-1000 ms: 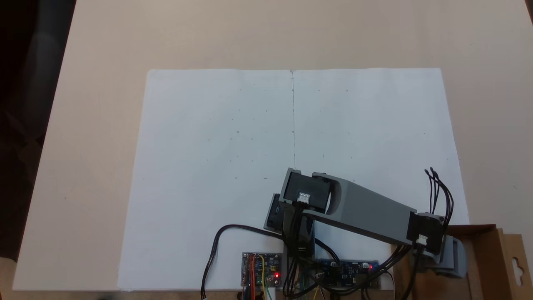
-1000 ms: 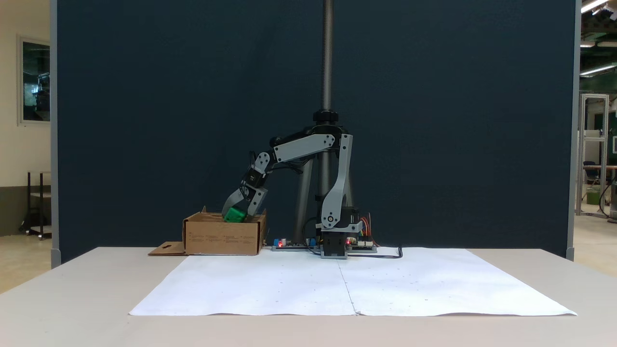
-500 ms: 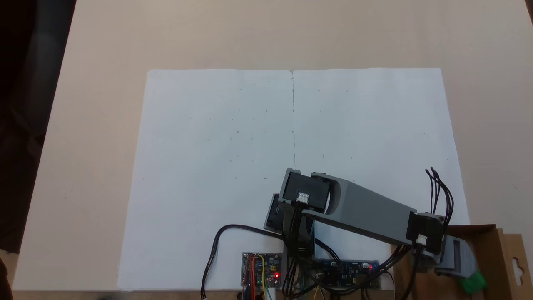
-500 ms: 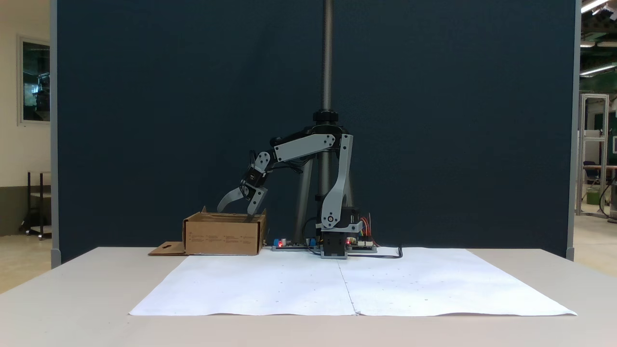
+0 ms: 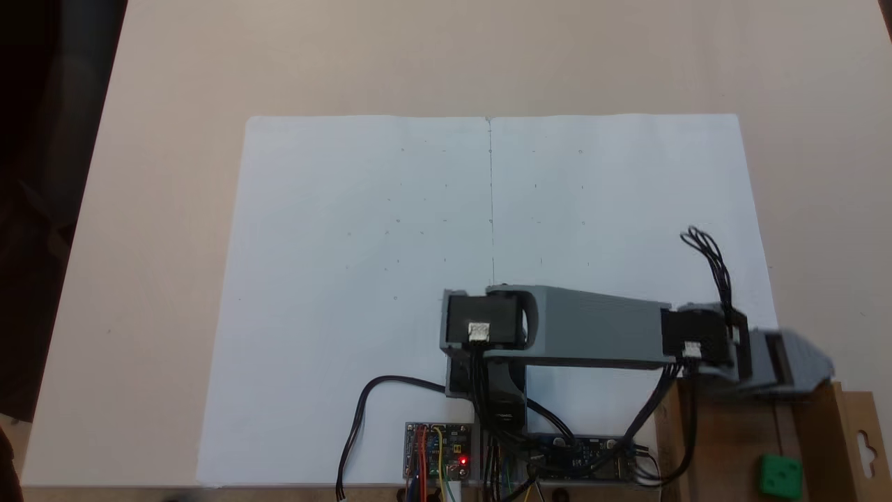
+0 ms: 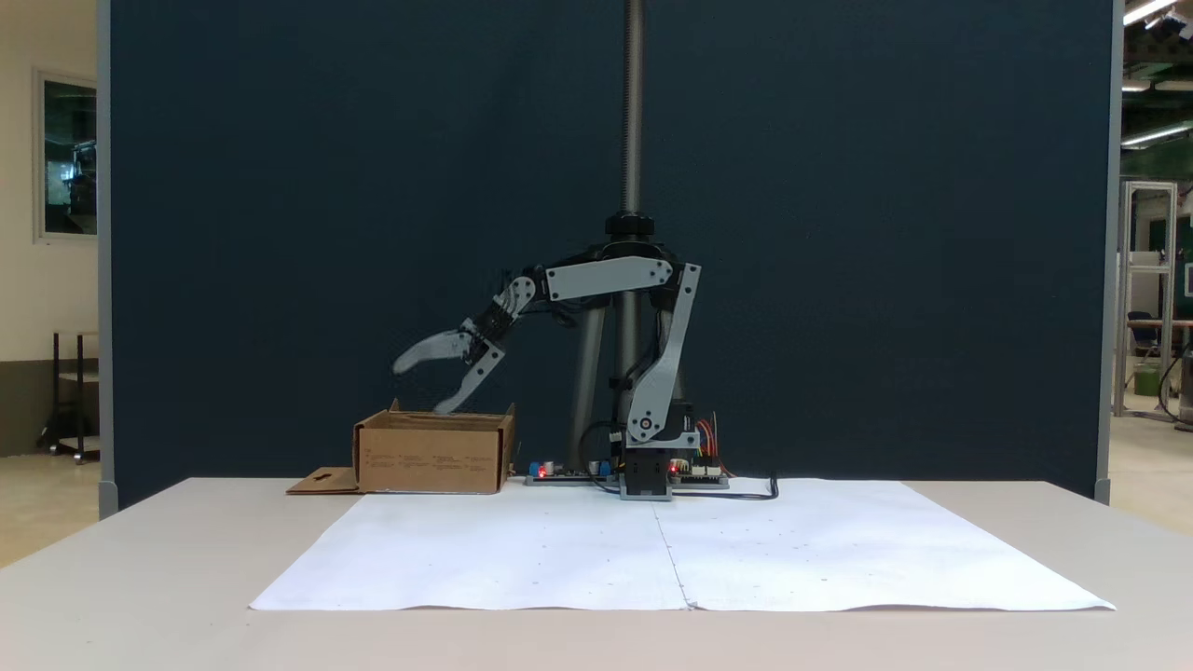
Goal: Grasp a green dice and put it in the bin.
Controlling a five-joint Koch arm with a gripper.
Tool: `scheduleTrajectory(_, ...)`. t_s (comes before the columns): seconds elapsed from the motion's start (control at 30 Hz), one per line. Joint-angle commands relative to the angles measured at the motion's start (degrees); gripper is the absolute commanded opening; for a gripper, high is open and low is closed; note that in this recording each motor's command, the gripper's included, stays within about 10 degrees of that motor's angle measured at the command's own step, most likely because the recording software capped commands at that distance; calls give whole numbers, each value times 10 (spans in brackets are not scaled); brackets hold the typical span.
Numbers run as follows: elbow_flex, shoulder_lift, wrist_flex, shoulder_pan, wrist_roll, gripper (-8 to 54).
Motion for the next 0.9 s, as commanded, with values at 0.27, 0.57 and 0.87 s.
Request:
scheduleTrajectory(0.27,-32,120,-56,-236,136,410)
scheduleTrajectory(0.57,-25,171,-55,-502,136,434)
scheduleTrajectory(0.87,2,205,-58,-775,136,436)
